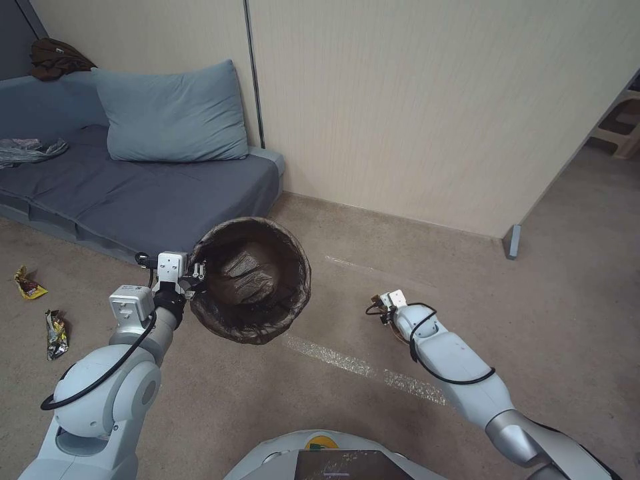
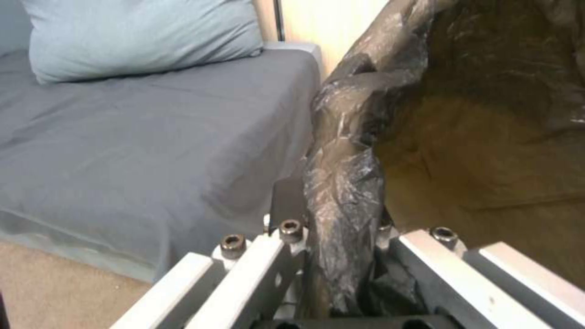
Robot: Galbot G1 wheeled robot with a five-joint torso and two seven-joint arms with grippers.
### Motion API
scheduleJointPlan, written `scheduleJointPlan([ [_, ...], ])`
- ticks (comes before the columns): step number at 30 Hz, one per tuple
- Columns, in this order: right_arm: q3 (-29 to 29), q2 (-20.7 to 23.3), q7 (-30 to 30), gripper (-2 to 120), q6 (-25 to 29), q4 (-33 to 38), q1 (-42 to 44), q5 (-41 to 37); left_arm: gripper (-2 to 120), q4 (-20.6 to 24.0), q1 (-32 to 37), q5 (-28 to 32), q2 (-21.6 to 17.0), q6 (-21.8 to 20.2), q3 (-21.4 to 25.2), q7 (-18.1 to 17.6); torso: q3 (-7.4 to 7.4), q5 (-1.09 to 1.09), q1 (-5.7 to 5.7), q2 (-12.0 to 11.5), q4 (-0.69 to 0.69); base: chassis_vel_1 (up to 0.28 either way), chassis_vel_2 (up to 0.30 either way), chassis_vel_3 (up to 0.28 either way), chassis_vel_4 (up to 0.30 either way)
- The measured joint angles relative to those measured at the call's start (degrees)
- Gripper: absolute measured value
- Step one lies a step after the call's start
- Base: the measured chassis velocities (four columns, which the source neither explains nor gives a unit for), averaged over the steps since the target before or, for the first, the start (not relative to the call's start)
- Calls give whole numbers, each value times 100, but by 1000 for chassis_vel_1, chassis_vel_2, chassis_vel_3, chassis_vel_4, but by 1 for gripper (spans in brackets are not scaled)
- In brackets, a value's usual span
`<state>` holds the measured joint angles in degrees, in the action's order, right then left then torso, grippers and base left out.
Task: Pick up the trash bin, then pick up the garbage from the floor and place it into the trash bin.
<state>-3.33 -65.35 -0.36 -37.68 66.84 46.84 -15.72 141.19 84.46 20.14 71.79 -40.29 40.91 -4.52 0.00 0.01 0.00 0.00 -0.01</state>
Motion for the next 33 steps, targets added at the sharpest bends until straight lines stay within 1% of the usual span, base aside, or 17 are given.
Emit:
scheduleJointPlan([
  [4, -93, 89, 43, 6, -58, 241, 97, -127, 0, 0, 0, 0, 0, -1, -1, 0, 0, 0, 0, 0, 1, 0, 0, 0, 0],
  [6, -111, 103, 53, 6, -67, 284, 111, -157, 0, 1, 0, 1, 0, -2, -1, 0, 0, 0, 0, 0, 1, 0, 0, 0, 0],
  [10, -316, 285, 205, 6, -237, 835, 267, -579, 0, 15, 7, 3, -7, -21, 1, -9, 0, 2, 0, 0, 2, 0, 0, 0, 0],
  [13, -662, 634, 425, 6, -439, 1711, 506, -1139, 0, 33, 16, 6, -11, -50, 0, -29, 0, -1, 0, 0, 1, 0, 0, 0, 0],
  [14, -662, 634, 425, 6, -439, 1711, 506, -1139, 0, 33, 16, 6, -11, -50, 0, -29, 0, -1, 0, 0, 1, 0, 0, 0, 0],
  [15, -883, 882, 510, 6, -463, 2312, 650, -1371, 0, 31, 13, 6, -19, -64, -8, -34, 0, 1, 0, 0, -1, 0, 0, 0, 0],
  [17, -1131, 1171, 578, 6, -465, 3034, 759, -1678, 0, 2, 1, 8, -25, -72, -18, -50, 0, -1, 0, 0, 0, 0, 0, 0, 0],
  [18, -1131, 1171, 578, 6, -465, 3034, 759, -1678, 0, 2, 1, 8, -25, -72, -18, -50, 0, -1, 0, 0, 0, 0, 0, 0, 0],
  [20, -1376, 1463, 619, 6, -465, 3718, 776, -2110, 0, -41, -2, 13, -28, -87, -50, -72, 0, 0, 0, 0, 2, 0, 0, 0, 0],
  [21, -1376, 1463, 619, 6, -465, 3718, 776, -2110, 0, -41, -2, 13, -28, -87, -50, -72, 0, 0, 0, 0, 2, 0, 0, 0, 0],
  [23, -1533, 1703, 626, 6, -464, 4235, 679, -2648, 0, -90, -15, 24, -12, -112, -105, -93, 0, 0, 0, 0, 1, 0, 0, 0, 0],
  [24, -1533, 1703, 626, 6, -464, 4235, 679, -2648, 0, -90, -15, 24, -12, -112, -105, -93, 0, 0, 0, 0, 1, 0, 0, 0, 0],
  [26, -1601, 1877, 614, 6, -463, 4649, 491, -3192, 0, -151, -36, 35, 4, -137, -159, -107, 0, -1, 0, 0, 1, 0, 0, 0, 0],
  [28, -1603, 1930, 609, 6, -462, 4812, 397, -3414, 0, -186, -45, 42, 11, -148, -181, -114, 0, 0, 0, 0, 1, 0, 0, 0, 0],
  [30, -1537, 2067, 594, 6, -460, 5188, 82, -3975, 0, -261, -57, 63, 26, -166, -226, -132, 0, -1, 0, 0, 2, 0, 0, 0, 0],
  [32, -1480, 2103, 591, 6, -459, 5304, -54, -4157, 0, -301, -64, 69, 35, -171, -242, -144, 0, -2, 0, 0, 1, 0, 0, 0, 0],
  [33, -1278, 2167, 572, 6, -457, 5514, -414, -4566, 0, -377, -73, 88, 49, -177, -260, -157, 0, -1, 0, 0, 1, 0, 0, 0, 0],
])
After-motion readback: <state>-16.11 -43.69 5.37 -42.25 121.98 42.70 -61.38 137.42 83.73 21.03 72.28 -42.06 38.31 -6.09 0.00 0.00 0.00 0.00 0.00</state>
